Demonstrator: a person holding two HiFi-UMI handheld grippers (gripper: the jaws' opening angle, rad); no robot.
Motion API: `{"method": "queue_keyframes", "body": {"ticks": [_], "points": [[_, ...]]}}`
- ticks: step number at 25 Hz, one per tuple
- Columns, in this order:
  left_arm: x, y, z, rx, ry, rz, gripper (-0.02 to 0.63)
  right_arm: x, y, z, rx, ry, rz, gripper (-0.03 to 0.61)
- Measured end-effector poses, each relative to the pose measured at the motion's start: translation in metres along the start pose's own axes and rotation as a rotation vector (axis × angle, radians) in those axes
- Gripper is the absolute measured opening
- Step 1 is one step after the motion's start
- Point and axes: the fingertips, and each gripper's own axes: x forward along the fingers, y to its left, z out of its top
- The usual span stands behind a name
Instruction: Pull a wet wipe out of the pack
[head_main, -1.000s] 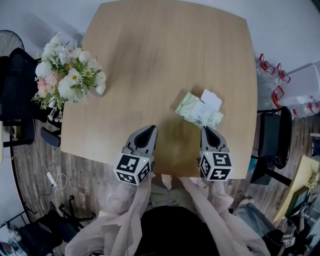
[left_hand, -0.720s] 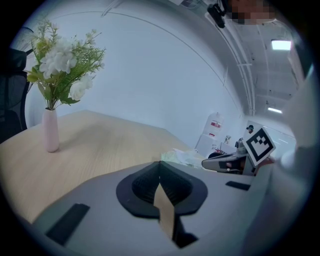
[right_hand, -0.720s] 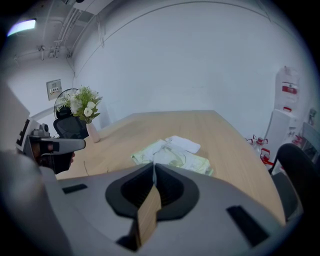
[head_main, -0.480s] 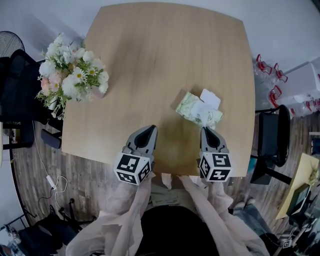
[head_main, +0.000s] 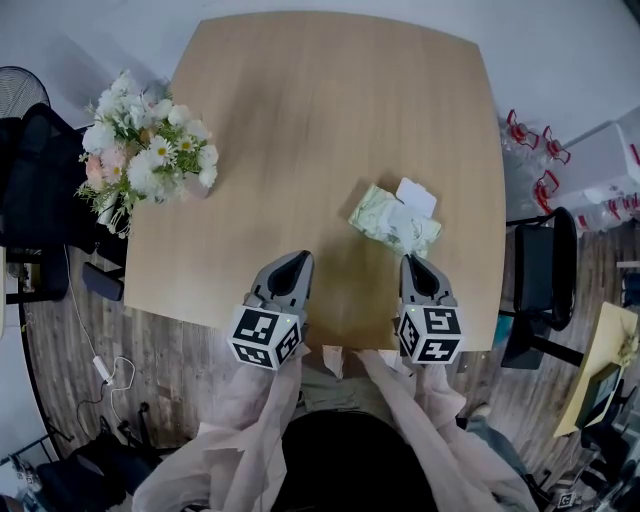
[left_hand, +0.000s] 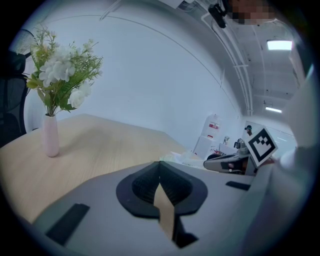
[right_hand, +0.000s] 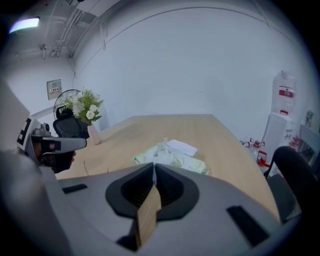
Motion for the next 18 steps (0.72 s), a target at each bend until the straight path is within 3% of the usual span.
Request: {"method": "queue_keyframes", "body": {"ticks": [18], "points": [[-0.009,-0.012,0.007,0.012,-0.029,-0.002,0.009,-0.018,0.006,0.014,-0.019,-0.055,0.007,0.020]]}}
